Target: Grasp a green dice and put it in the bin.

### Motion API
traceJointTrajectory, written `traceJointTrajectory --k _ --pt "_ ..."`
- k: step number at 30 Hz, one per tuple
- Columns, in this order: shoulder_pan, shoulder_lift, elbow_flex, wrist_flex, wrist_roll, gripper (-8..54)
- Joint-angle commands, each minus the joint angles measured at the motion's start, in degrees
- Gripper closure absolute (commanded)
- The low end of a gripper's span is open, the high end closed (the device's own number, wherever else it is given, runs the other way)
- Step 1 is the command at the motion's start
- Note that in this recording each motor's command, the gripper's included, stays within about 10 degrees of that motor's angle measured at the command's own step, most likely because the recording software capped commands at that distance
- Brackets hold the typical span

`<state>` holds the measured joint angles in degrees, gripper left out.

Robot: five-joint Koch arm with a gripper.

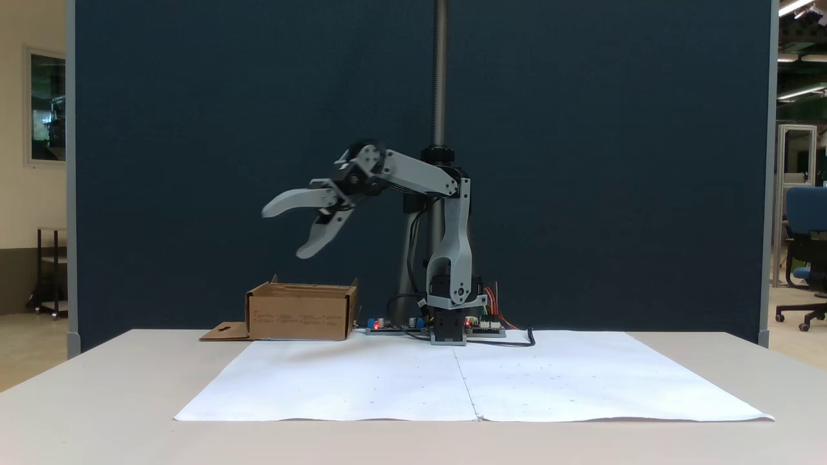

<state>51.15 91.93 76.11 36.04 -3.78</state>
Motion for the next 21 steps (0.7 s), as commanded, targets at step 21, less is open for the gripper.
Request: traceJointTrajectory --k 21 --pt "-45.70 22.85 36.39 -28.28 2.81 0.0"
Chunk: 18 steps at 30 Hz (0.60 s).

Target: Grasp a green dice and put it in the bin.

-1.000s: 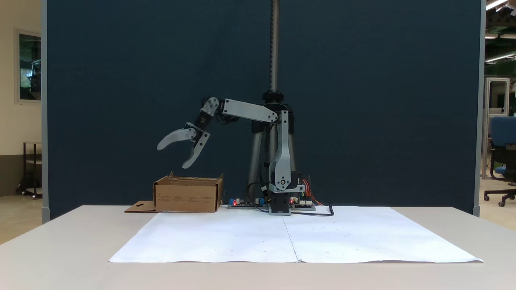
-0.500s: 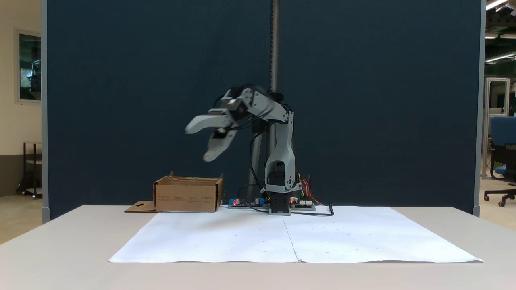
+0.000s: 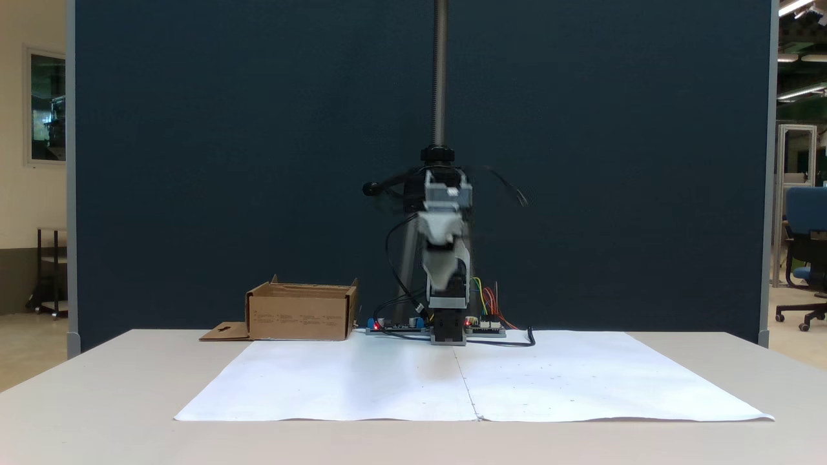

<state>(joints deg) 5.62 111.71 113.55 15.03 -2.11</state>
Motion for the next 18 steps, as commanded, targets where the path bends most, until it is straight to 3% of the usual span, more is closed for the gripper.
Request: traceJointTrajectory --k 1,18 --pt "-0.18 3.78 1.14 -9.56 1.14 0.0" --pt "-0.97 7.73 38.23 -43.49 0.09 3.3"
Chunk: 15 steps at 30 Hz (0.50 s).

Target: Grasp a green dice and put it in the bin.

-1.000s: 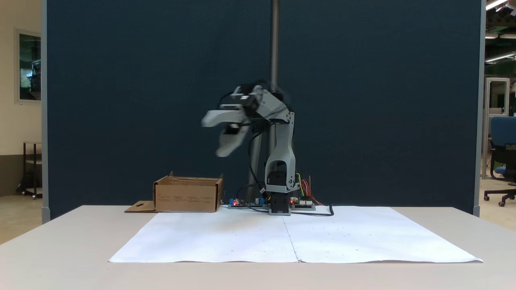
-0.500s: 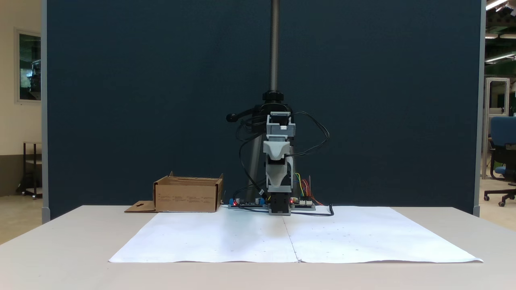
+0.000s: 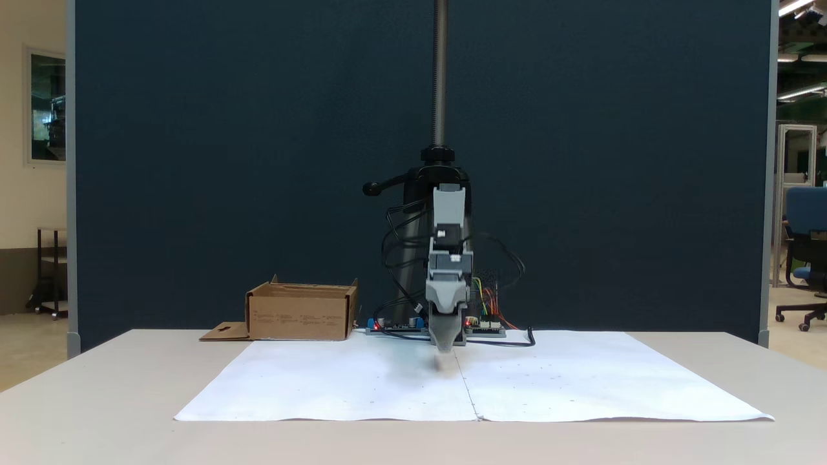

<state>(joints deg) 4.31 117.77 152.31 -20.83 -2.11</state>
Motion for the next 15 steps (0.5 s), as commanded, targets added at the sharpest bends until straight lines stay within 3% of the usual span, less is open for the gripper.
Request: traceJointTrajectory --k 1,15 --pt "-0.26 1.67 1.32 -9.56 -0.09 3.3" --pt "-7.29 12.13 23.47 -37.51 -1.23 2.9"
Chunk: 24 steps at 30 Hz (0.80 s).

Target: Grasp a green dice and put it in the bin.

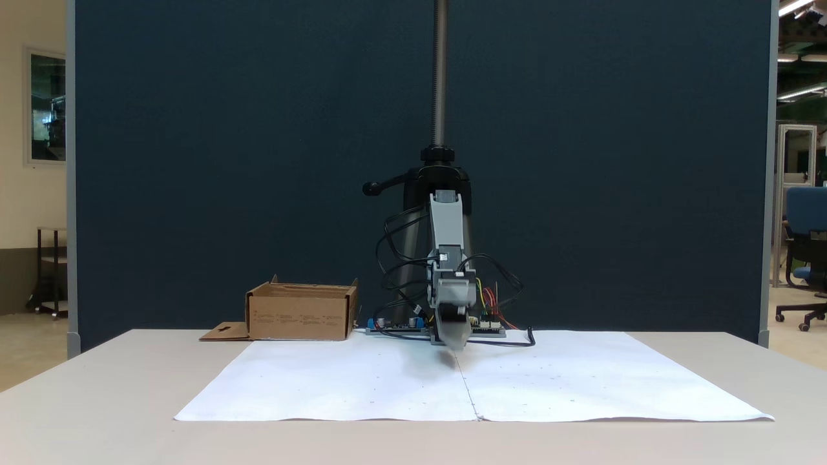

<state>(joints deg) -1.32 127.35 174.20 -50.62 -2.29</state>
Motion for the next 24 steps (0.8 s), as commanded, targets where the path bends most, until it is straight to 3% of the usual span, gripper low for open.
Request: traceJointTrajectory --k 1,7,24 --pt "-1.85 3.43 2.81 -9.56 -1.05 2.9" --pt "-1.93 7.56 5.19 -20.72 -1.14 2.8" --pt "-0.18 7.65 5.27 -41.92 -1.14 1.9"
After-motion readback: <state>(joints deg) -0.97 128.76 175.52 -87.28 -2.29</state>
